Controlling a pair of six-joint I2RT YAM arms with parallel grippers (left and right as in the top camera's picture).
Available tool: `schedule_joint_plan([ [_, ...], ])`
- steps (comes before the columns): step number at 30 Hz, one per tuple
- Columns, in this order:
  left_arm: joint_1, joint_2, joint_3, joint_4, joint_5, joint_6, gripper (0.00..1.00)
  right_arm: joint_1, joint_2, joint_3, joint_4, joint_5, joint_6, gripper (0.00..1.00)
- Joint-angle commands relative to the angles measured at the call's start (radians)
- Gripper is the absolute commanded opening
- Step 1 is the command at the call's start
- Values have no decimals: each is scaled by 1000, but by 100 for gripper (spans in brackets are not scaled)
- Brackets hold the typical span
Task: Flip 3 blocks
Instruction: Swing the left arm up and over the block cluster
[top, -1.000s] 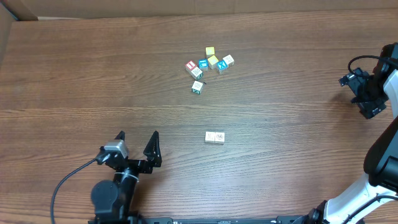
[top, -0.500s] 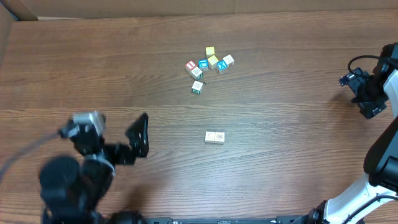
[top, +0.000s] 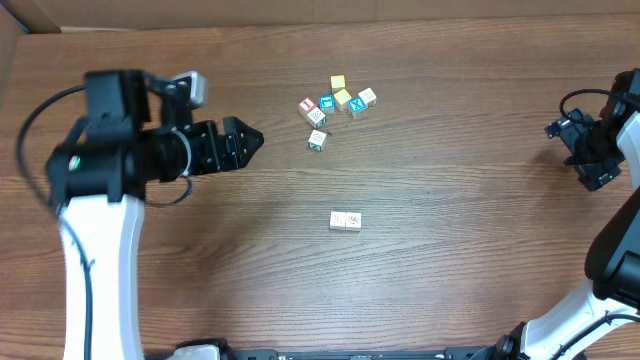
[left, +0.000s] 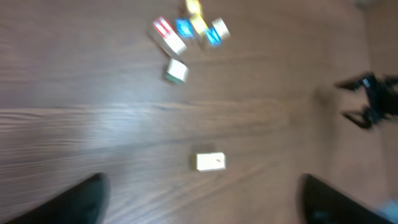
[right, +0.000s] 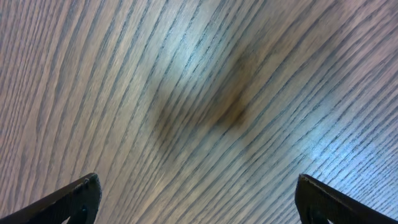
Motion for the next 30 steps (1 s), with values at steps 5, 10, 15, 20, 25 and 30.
schedule_joint_plan([
  [5,-69,198,24,-23,68,-18,4,0,3,15,3,10,-3,100],
  [10,-156,238,24,-21,-174,-95,4,0,3,15,3,10,-3,100],
  [15,-235,241,24,12,-359,-156,20,0,3,15,3,10,-3,100],
  [20,-288,242,23,42,-442,-190,52,0,3,15,3,10,-3,100],
  [25,-320,243,11,79,-468,-209,58,0,3,15,3,10,-3,100],
  [30,-332,258,5,94,-468,-213,61,0,3,15,3,10,-3,100],
])
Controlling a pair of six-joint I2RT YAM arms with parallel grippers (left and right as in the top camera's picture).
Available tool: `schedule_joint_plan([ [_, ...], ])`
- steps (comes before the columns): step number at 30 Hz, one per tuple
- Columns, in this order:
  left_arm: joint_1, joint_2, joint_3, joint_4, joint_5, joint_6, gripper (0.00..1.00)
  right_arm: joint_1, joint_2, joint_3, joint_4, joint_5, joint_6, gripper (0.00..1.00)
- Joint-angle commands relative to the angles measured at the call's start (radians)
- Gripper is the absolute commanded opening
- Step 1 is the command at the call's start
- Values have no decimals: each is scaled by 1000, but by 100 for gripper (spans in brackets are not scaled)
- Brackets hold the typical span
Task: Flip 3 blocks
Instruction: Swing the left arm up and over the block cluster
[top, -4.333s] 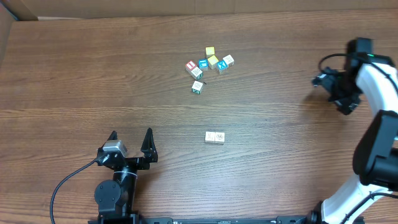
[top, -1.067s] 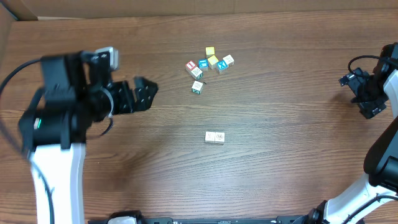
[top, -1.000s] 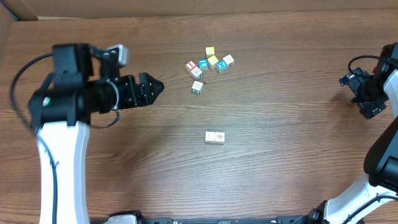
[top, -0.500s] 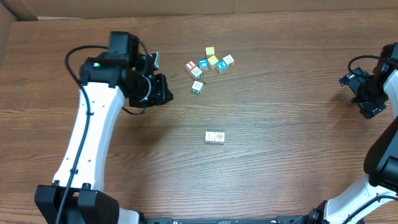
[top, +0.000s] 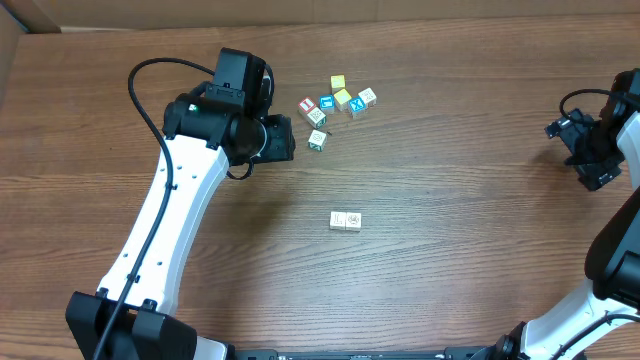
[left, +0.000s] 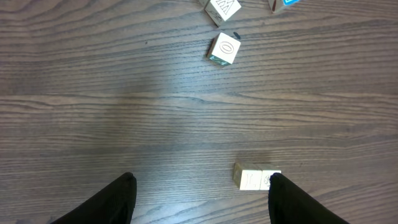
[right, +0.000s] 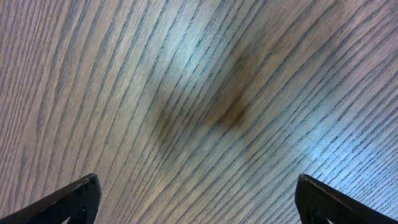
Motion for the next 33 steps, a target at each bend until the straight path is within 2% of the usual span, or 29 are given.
schedule_joint_plan([
  [1,-8,23,3,3,-29,-19,61,0,3,15,3,10,-3,100],
  [11,-38,134,3,16,-19,-19,58,0,3,15,3,10,-3,100],
  [14,-56,166,3,46,-19,-18,54,0,3,15,3,10,-3,100],
  [18,-79,217,3,105,-24,-8,54,0,3,15,3,10,-3,100],
  [21,-90,266,3,179,-24,-8,57,0,3,15,3,10,-3,100],
  [33,-94,436,3,501,-69,41,53,0,3,15,3,10,-3,100],
])
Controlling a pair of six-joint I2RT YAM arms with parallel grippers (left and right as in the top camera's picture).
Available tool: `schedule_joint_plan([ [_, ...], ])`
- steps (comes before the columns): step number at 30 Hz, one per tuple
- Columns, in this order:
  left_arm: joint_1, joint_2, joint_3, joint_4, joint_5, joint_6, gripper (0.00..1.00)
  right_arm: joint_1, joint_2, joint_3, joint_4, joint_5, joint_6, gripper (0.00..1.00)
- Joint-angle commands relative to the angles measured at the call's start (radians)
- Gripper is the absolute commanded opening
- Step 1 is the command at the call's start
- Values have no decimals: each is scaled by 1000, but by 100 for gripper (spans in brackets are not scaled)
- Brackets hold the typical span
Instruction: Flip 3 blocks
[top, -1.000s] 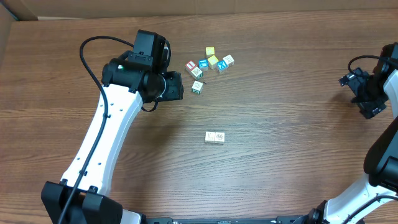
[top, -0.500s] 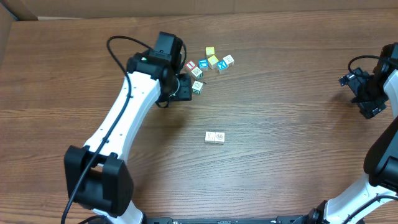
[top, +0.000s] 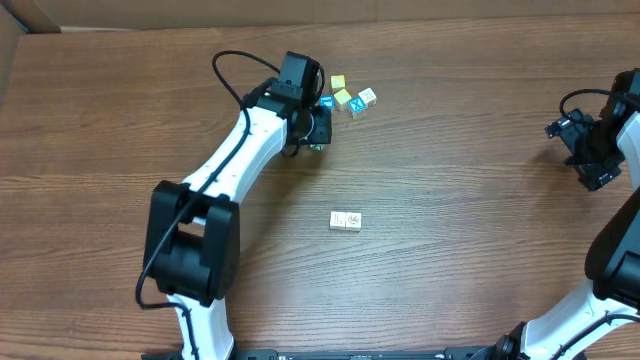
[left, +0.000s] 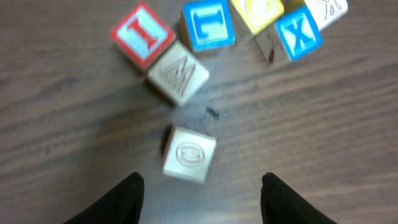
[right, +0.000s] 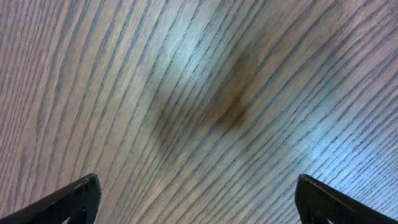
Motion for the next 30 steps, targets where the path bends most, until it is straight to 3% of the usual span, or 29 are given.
schedule_joint_plan([
  [1,-3,42,4,47,-47,30,53,0,3,15,3,10,-3,100],
  [7,-3,112,4,58,-47,30,48,0,3,15,3,10,-3,100],
  [8,-3,123,4,53,-47,31,37,0,3,15,3,10,-3,100],
  [9,-3,127,4,51,-48,31,33,0,3,15,3,10,-3,100],
  [16,-2,123,14,64,-46,34,27,0,3,15,3,10,-3,100],
  [18,-2,108,31,27,-46,34,30,0,3,15,3,10,-3,100],
  [23,-2,11,105,-175,-38,33,26,0,3,15,3,10,-3,100],
  [30,-1,-171,185,-610,86,27,27,0,3,15,3,10,-3,100],
])
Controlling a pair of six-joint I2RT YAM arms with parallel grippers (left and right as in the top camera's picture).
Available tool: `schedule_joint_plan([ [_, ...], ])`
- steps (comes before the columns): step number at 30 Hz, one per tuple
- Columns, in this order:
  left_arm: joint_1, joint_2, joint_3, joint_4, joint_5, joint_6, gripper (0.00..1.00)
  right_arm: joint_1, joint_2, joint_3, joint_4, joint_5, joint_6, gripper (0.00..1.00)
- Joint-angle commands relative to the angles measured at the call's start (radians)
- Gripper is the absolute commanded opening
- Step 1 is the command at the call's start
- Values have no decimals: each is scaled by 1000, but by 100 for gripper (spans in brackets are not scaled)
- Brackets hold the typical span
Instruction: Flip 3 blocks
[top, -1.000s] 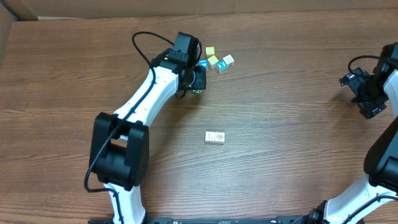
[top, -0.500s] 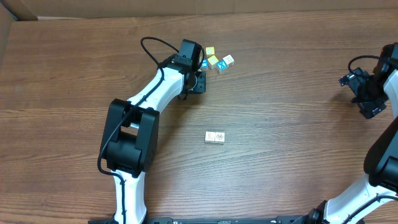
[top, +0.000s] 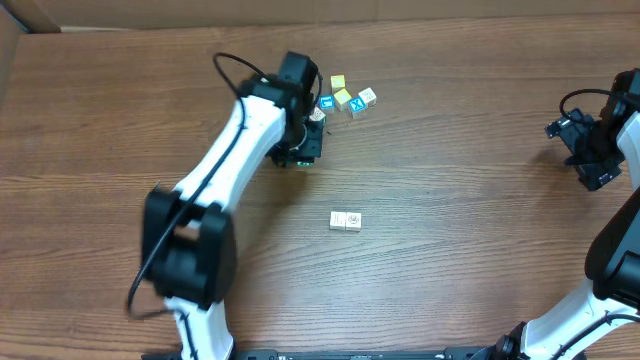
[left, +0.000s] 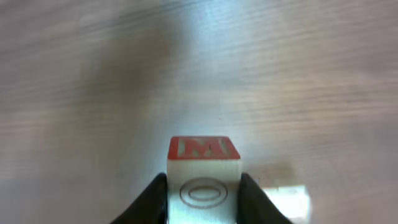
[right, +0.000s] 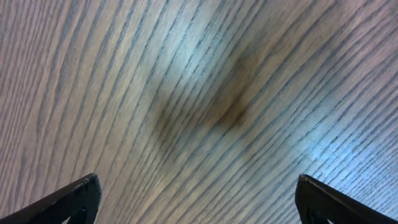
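Observation:
My left gripper (left: 203, 194) is shut on a pale wooden block (left: 203, 180) with an engraved O facing the camera and a red M on its far face. It hangs above the blurred tabletop. In the overhead view the left gripper (top: 303, 148) sits just near-left of the block cluster (top: 345, 98), and the held block is hidden under it. A pair of pale blocks (top: 345, 221) lies side by side mid-table and shows at the lower right of the left wrist view. My right gripper (right: 199, 205) is open over bare wood at the far right (top: 590, 150).
The cluster holds two yellow blocks (top: 338, 83), a blue X block (top: 357, 106), a blue block (top: 327, 102) and a pale one (top: 368, 96). The wooden table (top: 450, 270) reaches every frame edge; cardboard shows along the back edge.
My left gripper was open just above the O block lying on the table beside the cluster. Now it is shut on that block and holds it off the table, slightly nearer and to the left.
My left gripper stood open at the far left of the table. Then it was open short of the cluster, then right over the O block. Now it holds that block in the air. The right arm stayed still and open throughout.

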Motion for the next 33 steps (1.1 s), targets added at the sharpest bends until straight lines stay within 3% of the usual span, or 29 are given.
schedule_joint_plan([
  [1,-1,-117,42,-119,63,-8,27,0,3,15,3,10,-3,100],
  [6,-24,-115,17,-252,89,-27,26,0,3,15,3,10,-3,100],
  [13,-63,-69,-124,-211,88,-49,25,0,3,15,3,10,-3,100],
  [19,-60,-42,-134,-196,88,-77,31,0,3,15,3,10,-3,100],
  [25,-62,0,-135,-183,87,-82,30,0,3,15,3,10,-3,100],
  [26,-61,8,-135,-182,83,-82,38,0,3,15,3,10,-3,100],
  [27,-58,15,-135,-179,75,-82,55,0,3,15,3,10,-3,100],
  [28,-48,18,-135,-171,66,-82,61,0,3,15,3,10,-3,100],
  [33,-7,7,-102,-192,58,-83,59,0,3,15,3,10,-3,100],
])
